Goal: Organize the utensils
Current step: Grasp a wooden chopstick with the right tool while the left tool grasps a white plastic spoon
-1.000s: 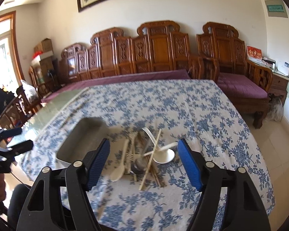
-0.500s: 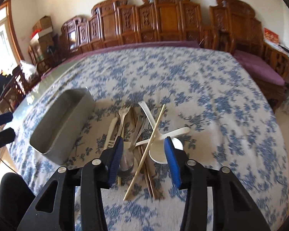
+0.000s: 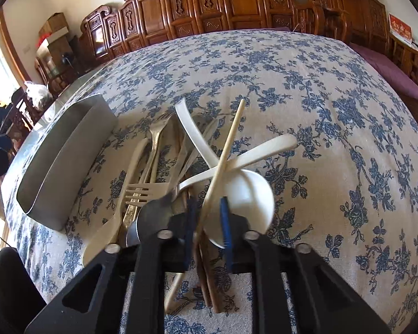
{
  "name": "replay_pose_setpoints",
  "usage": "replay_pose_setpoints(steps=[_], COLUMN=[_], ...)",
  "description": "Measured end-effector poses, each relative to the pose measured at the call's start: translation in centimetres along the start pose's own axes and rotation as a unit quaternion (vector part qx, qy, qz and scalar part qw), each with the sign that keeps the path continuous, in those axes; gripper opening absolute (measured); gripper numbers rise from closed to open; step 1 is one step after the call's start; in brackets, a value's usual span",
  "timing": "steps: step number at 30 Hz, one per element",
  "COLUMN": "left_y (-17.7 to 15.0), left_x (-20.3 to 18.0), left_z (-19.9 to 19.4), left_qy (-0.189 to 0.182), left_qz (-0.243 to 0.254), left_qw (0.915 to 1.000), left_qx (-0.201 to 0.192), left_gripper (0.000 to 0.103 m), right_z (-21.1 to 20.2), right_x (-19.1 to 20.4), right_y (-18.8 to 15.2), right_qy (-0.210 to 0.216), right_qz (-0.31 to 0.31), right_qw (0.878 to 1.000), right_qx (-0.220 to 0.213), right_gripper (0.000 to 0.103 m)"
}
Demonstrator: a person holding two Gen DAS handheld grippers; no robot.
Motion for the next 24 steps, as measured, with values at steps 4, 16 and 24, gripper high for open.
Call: replay_pose_setpoints(steps=[4, 16, 24], left_y=[-0.4, -2.4, -3.2], left_x=[-0.6, -1.3, -0.7], left_z=[1.5, 8.0, 11.0], left_qy=[-0.004, -0.023, -0.027], left_qz=[0.006, -0.01, -0.038], left_qw=[0.9999, 0.9964, 0.992], left_qx=[0.013, 0.081, 0.117], left_gripper=[0.056, 0.029, 0.022], right_z=[-1.5, -3.0, -3.3], right_x=[-0.2, -2.3, -1.1], right_y=[0.5, 1.4, 1.9], right_qy=[0.022, 0.028, 0.038], right_qz=[0.007, 0.043, 0.034], right_qw=[1.0, 0.998, 0.997], right_qx=[-0.016, -0.042, -0.052], right_gripper=[0.006, 0.006, 0.006])
Point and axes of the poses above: each gripper's, at about its wrist camera, not at the fingertips, and z roughly the way its jaws point, x to its left, y to its top, the point moved 10 cm from there along z, roughly the way its jaws point, and after that the axes turned 15 degrees about -y, right-handed, at the moved point
